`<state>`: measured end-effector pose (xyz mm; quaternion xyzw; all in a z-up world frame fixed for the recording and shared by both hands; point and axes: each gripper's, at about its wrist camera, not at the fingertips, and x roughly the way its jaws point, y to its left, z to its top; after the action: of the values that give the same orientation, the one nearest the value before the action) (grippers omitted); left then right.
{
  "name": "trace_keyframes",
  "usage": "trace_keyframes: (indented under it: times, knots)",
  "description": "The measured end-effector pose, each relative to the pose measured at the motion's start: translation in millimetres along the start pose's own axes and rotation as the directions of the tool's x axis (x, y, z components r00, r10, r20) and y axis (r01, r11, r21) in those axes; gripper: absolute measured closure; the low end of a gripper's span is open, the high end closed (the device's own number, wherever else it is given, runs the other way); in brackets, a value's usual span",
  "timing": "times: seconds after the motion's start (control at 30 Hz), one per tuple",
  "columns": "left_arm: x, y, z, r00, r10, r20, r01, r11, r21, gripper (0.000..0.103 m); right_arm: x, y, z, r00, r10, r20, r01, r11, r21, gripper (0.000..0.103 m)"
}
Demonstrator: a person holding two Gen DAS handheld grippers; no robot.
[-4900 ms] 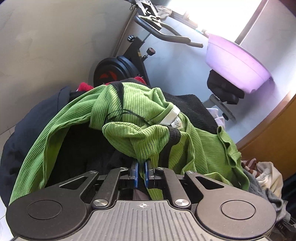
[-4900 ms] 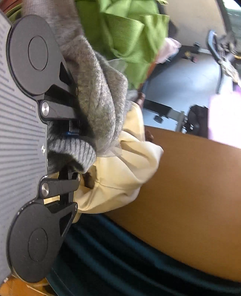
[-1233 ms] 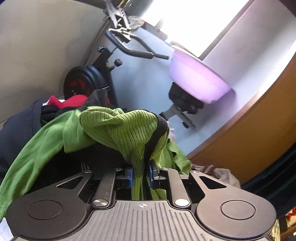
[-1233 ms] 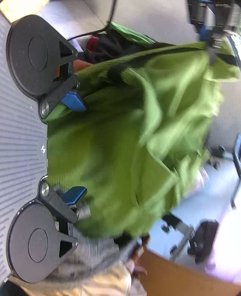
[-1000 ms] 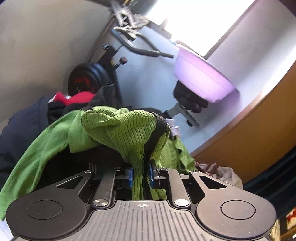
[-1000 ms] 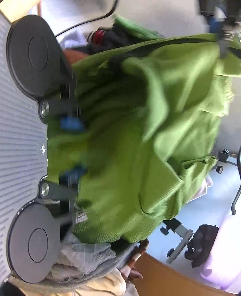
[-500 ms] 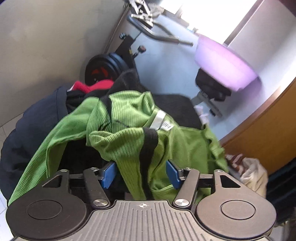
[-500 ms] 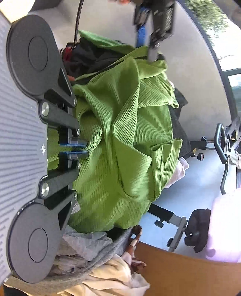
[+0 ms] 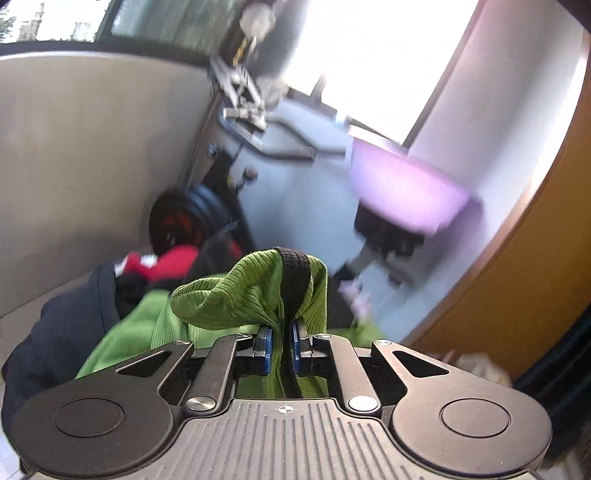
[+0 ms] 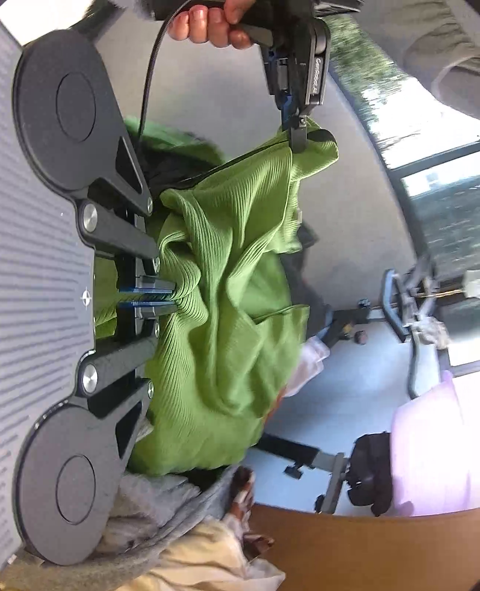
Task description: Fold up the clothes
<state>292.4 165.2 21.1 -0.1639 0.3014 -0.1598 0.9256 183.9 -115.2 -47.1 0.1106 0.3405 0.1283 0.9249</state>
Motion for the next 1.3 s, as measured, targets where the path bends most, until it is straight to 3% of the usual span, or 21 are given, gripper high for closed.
trace_keyframes:
  times: [0.07,0.2,0.27,0.3,0.33,0.43,0.6,0.77,0.9,0.97,1.03,1.1,1.13,1.23,1.3]
  knots:
    - [-14.0,-5.5,11.5,0.996,0.013,0.084,-0.014,1.000,0.011,0.094,-0.1,2.6,5.7,0.999,0.035,0.027,-0.035,0.999,0.000,0.099]
    - [-17.8,-5.5,22.0,0.989,0.062,0.131,-0.066,0.998,0.025,0.094,13.1,11.4,9.8,1.000,0.012,0.006,-0.012,0.997,-0.077,0.089]
    - [-12.9,2.4,19.7,0.990,0.098,0.102,-0.098,0.995,-0.008,0.094,18.7,11.6,9.4,1.000,-0.027,-0.014,0.026,0.995,-0.098,0.068]
    - [-10.5,6.9,17.2,0.989,0.118,0.085,-0.116,0.993,-0.025,0.094,21.0,11.1,9.3,0.999,-0.047,-0.022,0.045,0.994,-0.104,0.047]
    - [-7.9,11.0,13.0,0.987,0.145,0.070,-0.143,0.989,-0.033,0.094,21.9,9.8,9.1,0.998,-0.066,-0.021,0.063,0.993,-0.104,0.037]
    - [0.4,26.1,1.5,0.978,0.209,0.003,-0.209,0.976,-0.063,0.094,23.3,-1.7,11.0,0.995,-0.100,-0.008,0.099,0.993,-0.071,0.031]
    - [12.2,54.2,-14.1,0.957,0.271,-0.102,-0.282,0.954,-0.104,0.094,44.0,-24.1,21.7,0.982,-0.189,-0.023,0.190,0.982,0.001,0.030]
    - [15.5,59.2,-20.4,0.943,0.299,-0.145,-0.314,0.945,-0.089,0.094,80.0,-29.8,35.0,0.957,-0.282,-0.061,0.281,0.959,-0.032,0.027]
    - [17.4,63.0,-23.8,0.935,0.307,-0.178,-0.328,0.939,-0.102,0.093,107.3,-25.3,36.9,0.935,-0.333,-0.121,0.320,0.940,-0.116,0.028]
    - [21.3,64.2,-25.0,0.932,0.310,-0.189,-0.333,0.937,-0.107,0.093,108.9,-21.7,31.3,0.936,-0.323,-0.140,0.307,0.943,-0.126,0.037]
    - [23.4,65.6,-26.7,0.929,0.312,-0.199,-0.338,0.935,-0.110,0.093,110.5,-18.2,25.6,0.936,-0.313,-0.159,0.294,0.946,-0.135,0.059]
    - [23.0,67.2,-28.9,0.926,0.315,-0.208,-0.343,0.933,-0.111,0.093,112.1,-14.6,19.9,0.936,-0.303,-0.179,0.280,0.949,-0.144,0.070]
    - [23.6,67.6,-29.7,0.925,0.317,-0.212,-0.344,0.932,-0.109,0.093,111.5,-13.4,17.5,0.936,-0.299,-0.185,0.274,0.950,-0.149,0.082]
    - [26.1,68.9,-32.0,0.920,0.320,-0.224,-0.349,0.932,-0.103,0.093,104.1,-12.6,13.1,0.939,-0.277,-0.205,0.247,0.956,-0.160,0.095]
    - [27.8,69.9,-33.2,0.918,0.322,-0.233,-0.352,0.930,-0.101,0.093,98.4,-12.9,10.5,0.941,-0.253,-0.225,0.221,0.962,-0.158,0.099]
